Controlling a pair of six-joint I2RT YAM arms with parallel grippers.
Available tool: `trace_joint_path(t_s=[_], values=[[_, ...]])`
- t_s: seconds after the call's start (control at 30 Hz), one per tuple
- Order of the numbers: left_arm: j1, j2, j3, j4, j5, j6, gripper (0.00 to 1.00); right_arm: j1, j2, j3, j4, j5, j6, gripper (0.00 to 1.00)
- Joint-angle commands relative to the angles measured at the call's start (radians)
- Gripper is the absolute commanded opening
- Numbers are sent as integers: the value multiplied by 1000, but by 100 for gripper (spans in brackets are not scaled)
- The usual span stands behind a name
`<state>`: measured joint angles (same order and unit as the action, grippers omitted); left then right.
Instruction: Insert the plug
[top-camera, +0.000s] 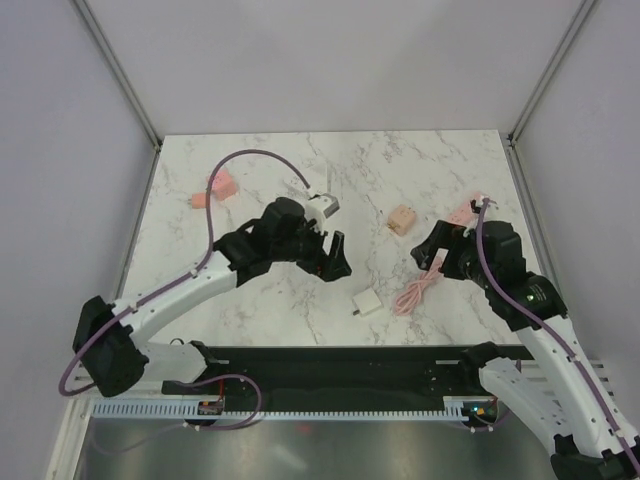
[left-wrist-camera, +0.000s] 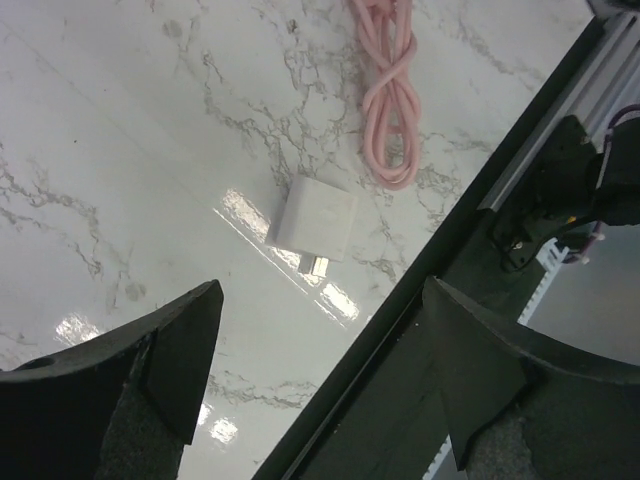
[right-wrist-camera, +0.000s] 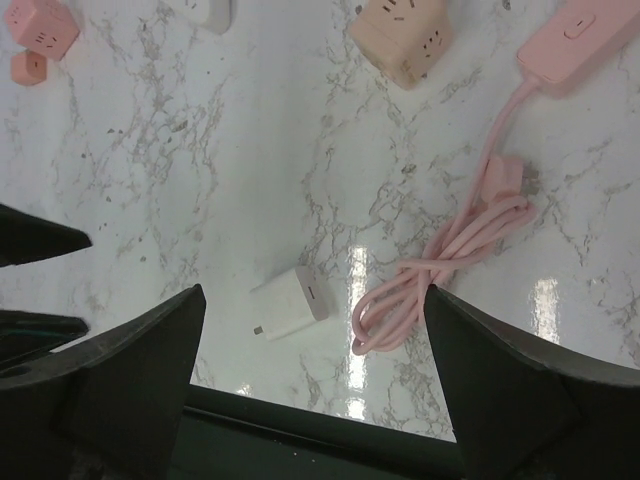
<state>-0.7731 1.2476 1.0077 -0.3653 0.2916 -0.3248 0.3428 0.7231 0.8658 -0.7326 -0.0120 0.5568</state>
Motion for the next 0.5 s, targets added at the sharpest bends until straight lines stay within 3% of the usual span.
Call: trace_joint_path(t_s=[0.0, 0.1, 0.17, 0.23, 0.47], values=[[-73, 125, 97, 25, -114, 119, 87, -2, -57, 27, 21, -25, -3, 98], [-164, 242, 129, 23, -190, 180, 85, -2, -91, 44, 21, -20, 5, 98], [-224, 309, 144, 17, -344, 222, 86, -4, -109, 50, 21, -10, 15, 98], [-281, 349, 155, 19, -402, 251, 87, -2, -139, 61, 21, 0, 25, 98], [-295, 484, 180, 42, -365, 289, 89, -2, -255, 93, 19, 29, 28, 98]])
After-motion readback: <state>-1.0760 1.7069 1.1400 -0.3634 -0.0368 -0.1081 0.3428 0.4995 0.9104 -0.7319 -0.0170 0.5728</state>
